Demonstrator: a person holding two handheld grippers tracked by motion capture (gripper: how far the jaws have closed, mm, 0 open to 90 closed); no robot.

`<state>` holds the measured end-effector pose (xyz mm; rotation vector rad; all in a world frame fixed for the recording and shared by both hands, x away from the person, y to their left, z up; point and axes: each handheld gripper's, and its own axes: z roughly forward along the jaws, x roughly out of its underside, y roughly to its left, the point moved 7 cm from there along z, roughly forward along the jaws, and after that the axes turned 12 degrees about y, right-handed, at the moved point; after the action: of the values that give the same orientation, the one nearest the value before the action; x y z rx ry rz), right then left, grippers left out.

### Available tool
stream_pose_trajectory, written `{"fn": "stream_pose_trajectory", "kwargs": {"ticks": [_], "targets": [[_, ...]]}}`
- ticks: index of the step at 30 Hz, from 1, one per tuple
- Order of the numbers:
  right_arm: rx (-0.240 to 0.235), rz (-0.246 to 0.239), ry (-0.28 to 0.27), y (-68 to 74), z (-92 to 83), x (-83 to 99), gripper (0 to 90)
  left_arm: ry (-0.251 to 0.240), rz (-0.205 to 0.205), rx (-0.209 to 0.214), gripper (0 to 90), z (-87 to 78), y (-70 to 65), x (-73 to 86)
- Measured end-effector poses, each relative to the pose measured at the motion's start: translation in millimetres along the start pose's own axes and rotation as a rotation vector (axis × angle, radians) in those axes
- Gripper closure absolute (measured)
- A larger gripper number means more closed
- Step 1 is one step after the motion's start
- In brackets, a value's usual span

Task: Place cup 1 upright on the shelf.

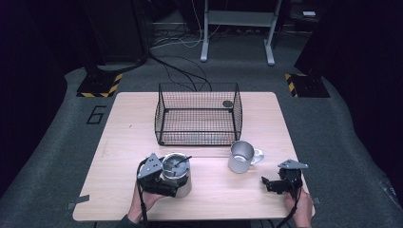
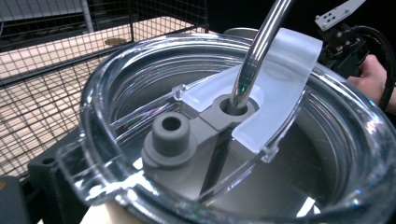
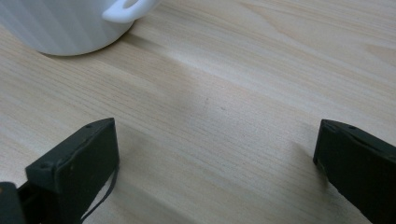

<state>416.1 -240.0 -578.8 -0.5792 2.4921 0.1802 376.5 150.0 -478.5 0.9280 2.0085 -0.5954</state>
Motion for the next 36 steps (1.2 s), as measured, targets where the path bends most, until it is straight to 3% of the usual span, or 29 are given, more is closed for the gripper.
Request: {"fn": "stream_pose_trajectory", "kwargs": {"ticks": [7, 21, 36], "targets": [[0.0, 0.0, 0.001, 0.0, 0.0, 0.1, 0.0, 0.003, 0.016, -0.029, 3.1, 0.1, -0.9, -0.9], [-0.001, 0.0, 0.0, 0.0, 0.0, 0.0, 0.0, -0.007, 0.003, -0.015, 3.6, -8.3, 8.4, -6.0], [0.0, 0.0, -0.001, 0.0, 0.0, -0.1, 0.0, 0.006, 0.038, -0.019, 3.6, -21.1, 22.4, -25.1]]}}
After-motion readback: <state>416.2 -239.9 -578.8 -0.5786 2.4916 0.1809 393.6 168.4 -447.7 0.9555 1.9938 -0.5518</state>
